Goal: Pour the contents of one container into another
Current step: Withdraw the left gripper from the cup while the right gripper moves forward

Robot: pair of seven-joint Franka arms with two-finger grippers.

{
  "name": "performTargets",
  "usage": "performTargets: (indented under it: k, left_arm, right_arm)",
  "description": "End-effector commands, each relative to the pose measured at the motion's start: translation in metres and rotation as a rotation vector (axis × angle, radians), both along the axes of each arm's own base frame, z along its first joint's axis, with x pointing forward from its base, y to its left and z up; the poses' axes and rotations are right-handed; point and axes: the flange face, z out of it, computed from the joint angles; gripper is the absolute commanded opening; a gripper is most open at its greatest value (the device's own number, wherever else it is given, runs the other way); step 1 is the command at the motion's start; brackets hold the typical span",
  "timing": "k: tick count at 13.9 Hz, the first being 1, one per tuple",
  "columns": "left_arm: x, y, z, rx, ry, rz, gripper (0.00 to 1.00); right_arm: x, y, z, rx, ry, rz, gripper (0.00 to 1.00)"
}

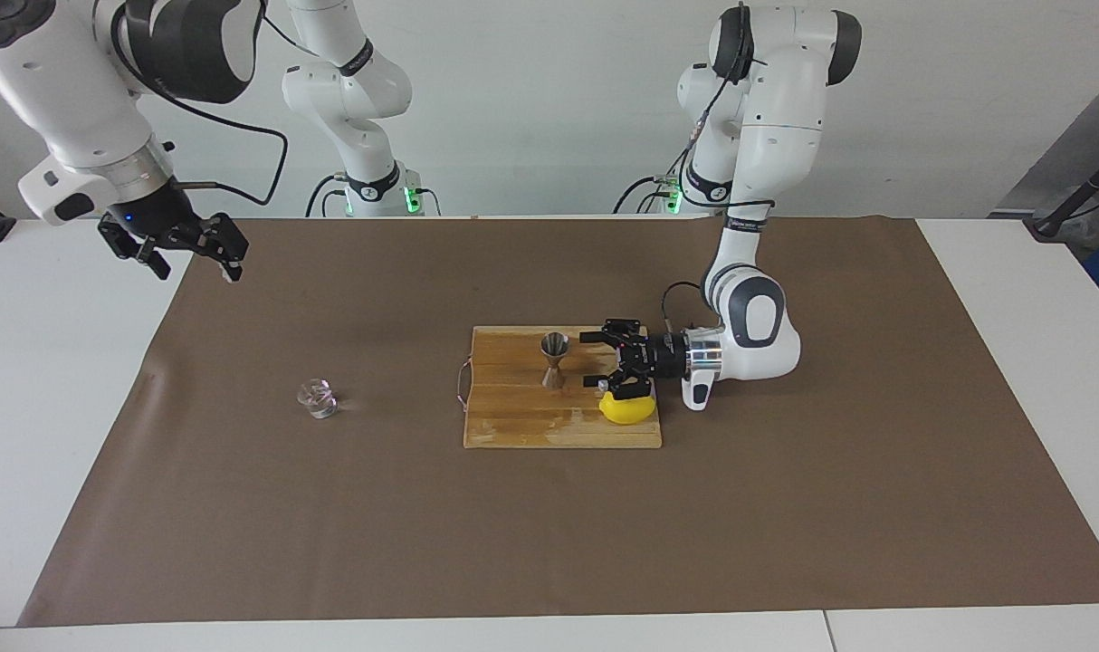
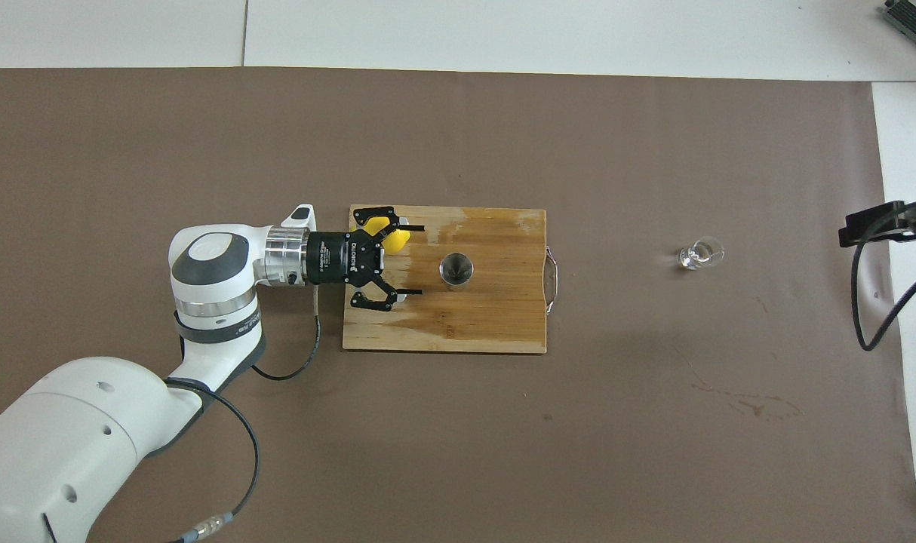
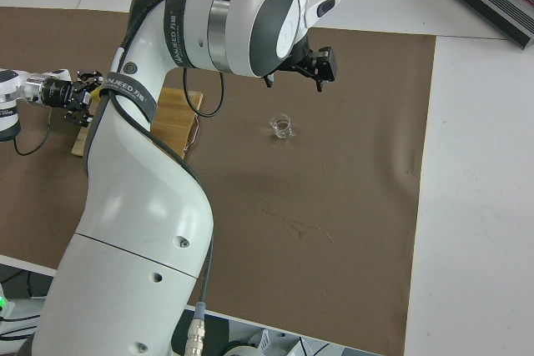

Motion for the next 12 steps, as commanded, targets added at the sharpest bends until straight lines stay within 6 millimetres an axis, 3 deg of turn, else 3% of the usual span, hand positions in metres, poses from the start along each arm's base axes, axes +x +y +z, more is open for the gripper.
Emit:
performTargets:
  k: [1, 3, 6, 8, 10, 12]
  left_arm:
    - [0.007, 0.036, 0.034, 0.076, -0.044, -0.065, 1.0]
    - [0.013, 0.06, 0.069, 0.154, -0.09, -0.124, 1.0]
    - [0.017, 0.095, 0.108, 0.292, -0.19, -0.226, 1.0]
    - [0.025, 0.127, 0.14, 0.411, -0.265, -0.296, 1.0]
    - [0.028, 0.142, 0.183, 0.55, -0.363, -0.392, 1.0]
    - [0.026, 0.15, 0.226, 0.699, -0.452, -0.467, 1.0]
  right_arm:
    - [0.018, -0.005, -0.016, -0.001, -0.051, 0.115, 1.0]
    - [0.031, -0.007, -0.027, -0.014, -0.085, 0.24, 1.0]
    - [0.038, -0.028, -0.052, 0.088, -0.138, 0.399, 1.0]
    - [0.033, -0.046, -0.084, 0.153, -0.191, 0.489, 1.0]
    - [0.02, -0.054, -0.113, 0.208, -0.227, 0.576, 1.0]
    - [0.004, -0.064, -0.128, 0.255, -0.251, 0.673, 1.0]
